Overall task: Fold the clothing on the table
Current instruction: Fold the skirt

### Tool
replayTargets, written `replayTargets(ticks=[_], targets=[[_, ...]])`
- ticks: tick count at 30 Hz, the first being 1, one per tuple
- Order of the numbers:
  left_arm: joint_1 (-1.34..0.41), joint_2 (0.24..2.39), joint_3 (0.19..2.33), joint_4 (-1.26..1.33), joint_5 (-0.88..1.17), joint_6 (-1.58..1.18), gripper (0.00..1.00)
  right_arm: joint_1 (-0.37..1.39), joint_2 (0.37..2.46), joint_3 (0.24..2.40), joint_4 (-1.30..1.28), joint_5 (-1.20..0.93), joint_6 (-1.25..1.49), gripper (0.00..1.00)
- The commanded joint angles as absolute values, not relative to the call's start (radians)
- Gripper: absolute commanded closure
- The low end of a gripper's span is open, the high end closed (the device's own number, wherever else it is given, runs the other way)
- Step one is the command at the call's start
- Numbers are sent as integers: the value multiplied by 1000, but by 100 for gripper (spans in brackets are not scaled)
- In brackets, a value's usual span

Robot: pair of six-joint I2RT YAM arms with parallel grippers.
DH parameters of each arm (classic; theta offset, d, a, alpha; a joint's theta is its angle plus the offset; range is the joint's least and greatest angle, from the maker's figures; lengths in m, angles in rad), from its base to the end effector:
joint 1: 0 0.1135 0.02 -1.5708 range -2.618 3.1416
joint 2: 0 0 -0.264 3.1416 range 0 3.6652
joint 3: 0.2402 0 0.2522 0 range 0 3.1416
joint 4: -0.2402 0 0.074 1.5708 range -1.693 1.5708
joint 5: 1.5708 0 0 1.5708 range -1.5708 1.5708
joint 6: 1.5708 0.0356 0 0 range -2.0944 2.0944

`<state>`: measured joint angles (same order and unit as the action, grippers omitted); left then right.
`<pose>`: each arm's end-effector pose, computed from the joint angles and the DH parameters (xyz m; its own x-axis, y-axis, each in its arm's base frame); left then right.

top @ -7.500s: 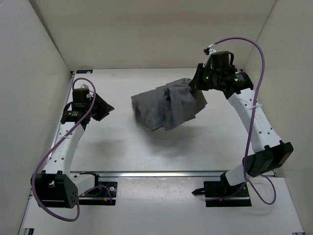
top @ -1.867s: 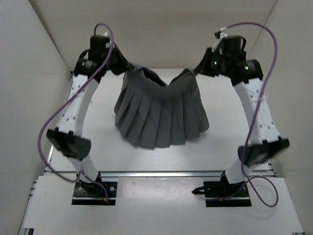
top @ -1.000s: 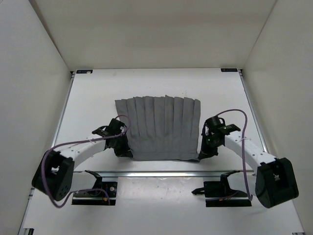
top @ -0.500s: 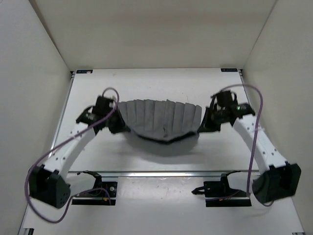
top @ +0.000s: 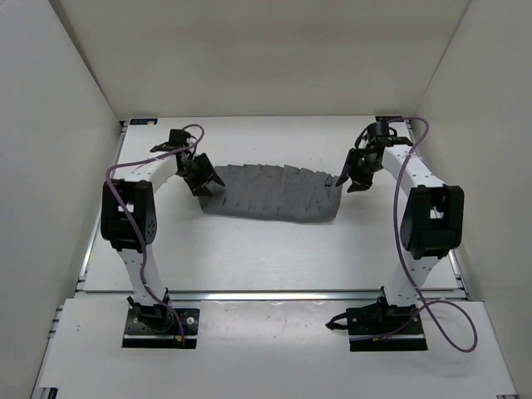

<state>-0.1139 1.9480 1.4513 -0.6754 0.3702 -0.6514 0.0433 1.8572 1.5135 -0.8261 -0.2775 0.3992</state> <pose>0.3987 -0.0586 0.1962 -0.8770 -0.4686 -0.1066 -0.3599 0.7874 -0.5005 0.3869 0.0265 0.2410 -0.9052 0.3350 -0.2616 0.2207 0.8965 0.3841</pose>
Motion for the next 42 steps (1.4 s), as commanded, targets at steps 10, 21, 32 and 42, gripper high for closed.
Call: replayTargets(ticks=[10, 21, 32, 42], targets=[[-137, 1727, 1083, -539, 172, -643, 31, 2, 1617, 896, -286, -524, 639, 52], [-212, 1828, 1083, -489, 66, -704, 65, 41, 1758, 890, -43, -620, 780, 48], [-411, 1674, 941, -434, 112, -794, 100, -204, 1626, 1046, -617, -390, 347, 100], [-591, 1735, 879, -275, 80, -1012, 100, 225, 1463, 1241, -610, -316, 495, 100]])
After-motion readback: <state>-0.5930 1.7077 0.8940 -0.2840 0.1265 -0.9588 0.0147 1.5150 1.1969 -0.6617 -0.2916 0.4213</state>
